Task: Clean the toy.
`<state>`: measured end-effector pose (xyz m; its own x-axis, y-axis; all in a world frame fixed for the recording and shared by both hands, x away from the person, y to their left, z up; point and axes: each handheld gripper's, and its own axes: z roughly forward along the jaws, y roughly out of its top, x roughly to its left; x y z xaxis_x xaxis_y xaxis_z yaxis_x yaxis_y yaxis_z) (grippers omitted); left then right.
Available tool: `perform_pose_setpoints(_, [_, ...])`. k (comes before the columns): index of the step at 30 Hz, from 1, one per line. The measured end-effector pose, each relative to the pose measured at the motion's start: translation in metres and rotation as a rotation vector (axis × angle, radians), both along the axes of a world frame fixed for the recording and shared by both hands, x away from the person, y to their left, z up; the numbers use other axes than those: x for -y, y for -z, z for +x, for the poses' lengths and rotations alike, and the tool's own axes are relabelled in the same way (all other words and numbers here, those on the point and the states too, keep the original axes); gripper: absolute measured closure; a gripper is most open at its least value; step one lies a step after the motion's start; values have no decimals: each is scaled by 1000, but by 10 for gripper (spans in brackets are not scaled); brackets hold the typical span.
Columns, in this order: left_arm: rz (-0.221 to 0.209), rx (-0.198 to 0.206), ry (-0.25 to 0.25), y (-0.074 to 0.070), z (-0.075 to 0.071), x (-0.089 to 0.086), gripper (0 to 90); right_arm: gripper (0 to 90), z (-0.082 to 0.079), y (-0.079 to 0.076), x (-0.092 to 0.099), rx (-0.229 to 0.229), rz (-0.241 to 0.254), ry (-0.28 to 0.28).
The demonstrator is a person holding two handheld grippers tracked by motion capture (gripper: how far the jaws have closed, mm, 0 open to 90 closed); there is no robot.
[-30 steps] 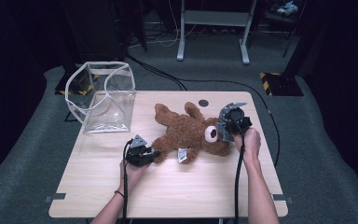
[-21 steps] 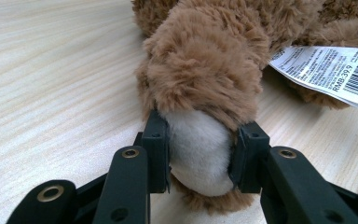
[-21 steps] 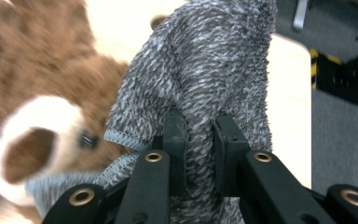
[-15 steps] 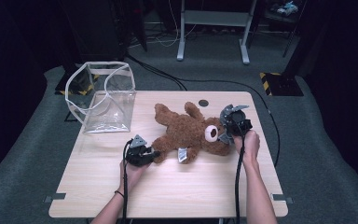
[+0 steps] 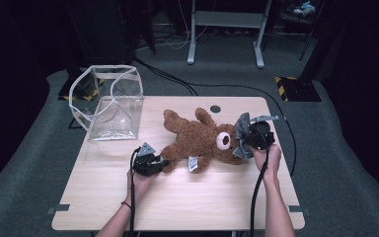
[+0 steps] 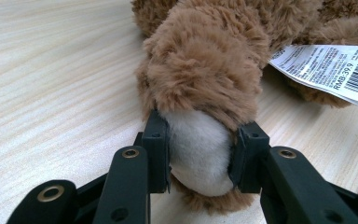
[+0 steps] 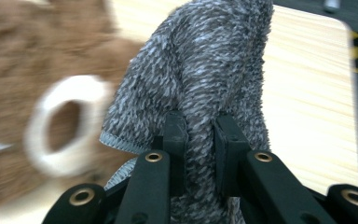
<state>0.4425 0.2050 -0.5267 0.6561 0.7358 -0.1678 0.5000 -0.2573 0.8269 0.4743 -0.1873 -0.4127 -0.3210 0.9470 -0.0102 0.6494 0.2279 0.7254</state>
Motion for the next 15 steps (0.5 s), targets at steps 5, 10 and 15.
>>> perform_pose_setpoints(5, [0, 0, 1, 0, 0, 0, 641, 782, 0, 25, -14, -47, -69, -6])
perform_pose_setpoints(10, [0, -1, 1, 0, 0, 0, 641, 782, 2, 49, 0, -104, -83, 42])
perform_pose_setpoints(15, [-3, -5, 1, 0, 1, 0, 641, 780, 4, 70, 9, -159, -82, 44])
